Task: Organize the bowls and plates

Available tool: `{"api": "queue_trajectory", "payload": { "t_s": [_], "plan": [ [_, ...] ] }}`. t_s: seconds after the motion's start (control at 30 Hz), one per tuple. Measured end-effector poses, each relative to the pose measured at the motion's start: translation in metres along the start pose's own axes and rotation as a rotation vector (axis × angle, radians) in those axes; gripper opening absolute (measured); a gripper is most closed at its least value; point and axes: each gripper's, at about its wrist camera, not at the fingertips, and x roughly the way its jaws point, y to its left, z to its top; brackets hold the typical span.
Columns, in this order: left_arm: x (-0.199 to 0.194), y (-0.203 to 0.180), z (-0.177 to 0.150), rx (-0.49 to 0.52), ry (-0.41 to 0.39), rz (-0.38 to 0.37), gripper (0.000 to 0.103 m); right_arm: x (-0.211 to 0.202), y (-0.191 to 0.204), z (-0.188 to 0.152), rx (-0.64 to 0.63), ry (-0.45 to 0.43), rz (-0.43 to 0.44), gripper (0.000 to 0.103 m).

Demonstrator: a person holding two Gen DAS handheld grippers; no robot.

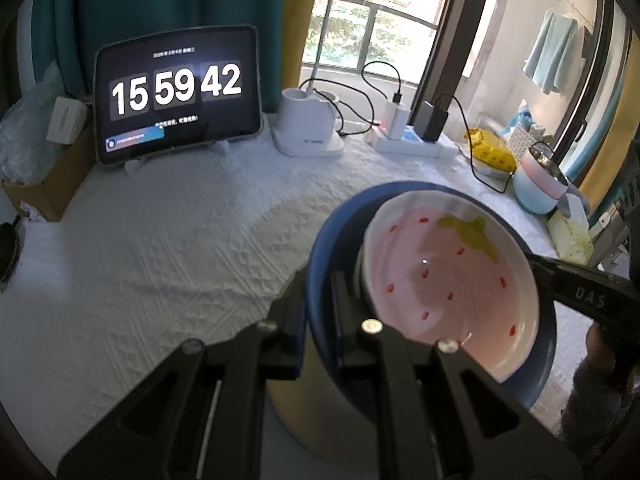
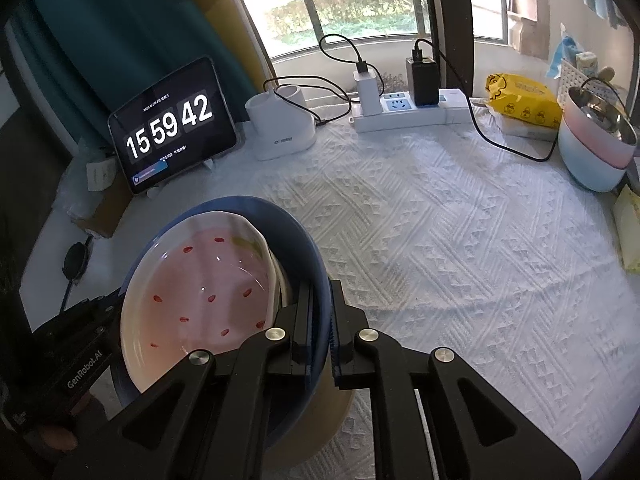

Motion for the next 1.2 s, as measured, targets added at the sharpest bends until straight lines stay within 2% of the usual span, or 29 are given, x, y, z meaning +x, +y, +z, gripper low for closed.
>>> {"api": "queue_trajectory", "payload": {
  "t_s": [0.2,0.53,1.03,1.2],
  "plan": [
    [0.0004,0.0031,0.0006,-0.021,-0.001,0.005,0.013,-0.0004,-0.0011,0.0002,0.007,0.0,-0.007,0.01],
    [-0.0028,0.0028,-0.001,-0.028,0.004,0.023,0.014,-0.0016,-0.0034,-0.0011,-0.01,0.005,-0.022,0.021],
    [-0.0069,0.0008,-0.0015,-0.025,0.018,0.036,0.014,-0.0064,0.0001,-0.005,-0.047,-0.002,-0.053,0.026],
    [-0.0083,0.0036,-0.0008,-0.051,0.041,0.014,0.014,-0.0074,-0.0002,-0.0051,-0.044,0.003,-0.055,0.027]
  ]
}}
